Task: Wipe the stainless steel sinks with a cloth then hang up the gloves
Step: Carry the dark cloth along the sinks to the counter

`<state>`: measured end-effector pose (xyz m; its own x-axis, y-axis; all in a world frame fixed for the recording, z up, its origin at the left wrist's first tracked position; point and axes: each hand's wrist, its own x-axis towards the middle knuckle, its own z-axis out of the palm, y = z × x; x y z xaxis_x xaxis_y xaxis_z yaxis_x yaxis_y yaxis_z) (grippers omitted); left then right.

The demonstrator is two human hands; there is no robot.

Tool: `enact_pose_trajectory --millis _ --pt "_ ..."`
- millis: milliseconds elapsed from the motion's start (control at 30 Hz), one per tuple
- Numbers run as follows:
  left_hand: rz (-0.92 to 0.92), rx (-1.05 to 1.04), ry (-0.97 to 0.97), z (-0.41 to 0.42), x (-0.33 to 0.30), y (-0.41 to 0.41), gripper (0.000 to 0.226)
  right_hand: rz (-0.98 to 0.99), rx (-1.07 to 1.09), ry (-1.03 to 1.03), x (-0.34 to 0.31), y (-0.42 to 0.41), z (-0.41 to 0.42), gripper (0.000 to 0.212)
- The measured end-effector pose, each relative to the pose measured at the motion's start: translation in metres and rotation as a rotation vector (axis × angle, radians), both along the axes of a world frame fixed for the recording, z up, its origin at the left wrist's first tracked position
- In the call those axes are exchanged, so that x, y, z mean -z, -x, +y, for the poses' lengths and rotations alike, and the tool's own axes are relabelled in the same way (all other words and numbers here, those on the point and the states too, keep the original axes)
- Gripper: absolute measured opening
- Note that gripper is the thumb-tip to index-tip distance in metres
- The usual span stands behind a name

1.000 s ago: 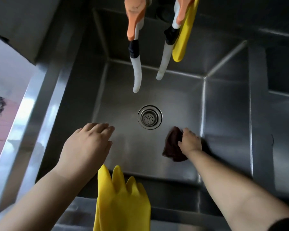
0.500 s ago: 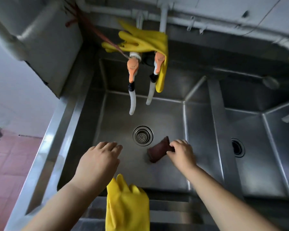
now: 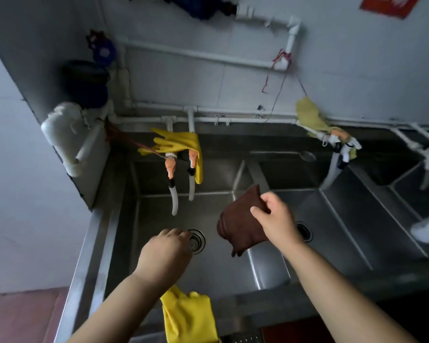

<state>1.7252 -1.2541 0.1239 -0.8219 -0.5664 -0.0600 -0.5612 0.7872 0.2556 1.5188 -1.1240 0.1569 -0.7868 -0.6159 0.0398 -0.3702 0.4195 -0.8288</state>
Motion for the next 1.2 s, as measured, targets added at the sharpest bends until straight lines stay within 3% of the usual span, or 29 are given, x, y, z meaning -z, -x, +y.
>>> enact_pose_trajectory --millis 167,333,533,633,733,967,1200 --pt "0.036 0.113 -0.169 0.037 -0.005 0.029 0.039 -0.251 0.168 0.198 -0.018 -0.018 0.055 0.015" --pt "0.053 0.203 -0.569 0.098 0.007 0.070 0.037 -0.470 0.395 0.379 -0.011 -0.029 0.118 0.018" --pt "-0.001 -0.161 -1.457 0.185 -0.001 0.120 0.042 -0.562 0.576 0.538 -0.010 -0.015 0.195 0.017" --pt "-0.011 -0.210 -1.629 0.232 -0.007 0.154 0.044 -0.568 0.652 0.599 -0.010 0.006 0.242 0.016" --pt "0.024 -0.226 -1.795 0.288 -0.011 0.198 0.031 -0.561 0.697 0.631 -0.007 0.036 0.299 0.015" --pt "0.126 -0.241 -1.743 0.434 -0.015 0.317 0.021 -0.497 0.764 0.568 0.006 0.134 0.470 0.022" --pt "0.219 -0.101 -1.680 0.548 -0.018 0.414 0.011 -0.451 0.859 0.498 0.017 0.214 0.594 0.020"
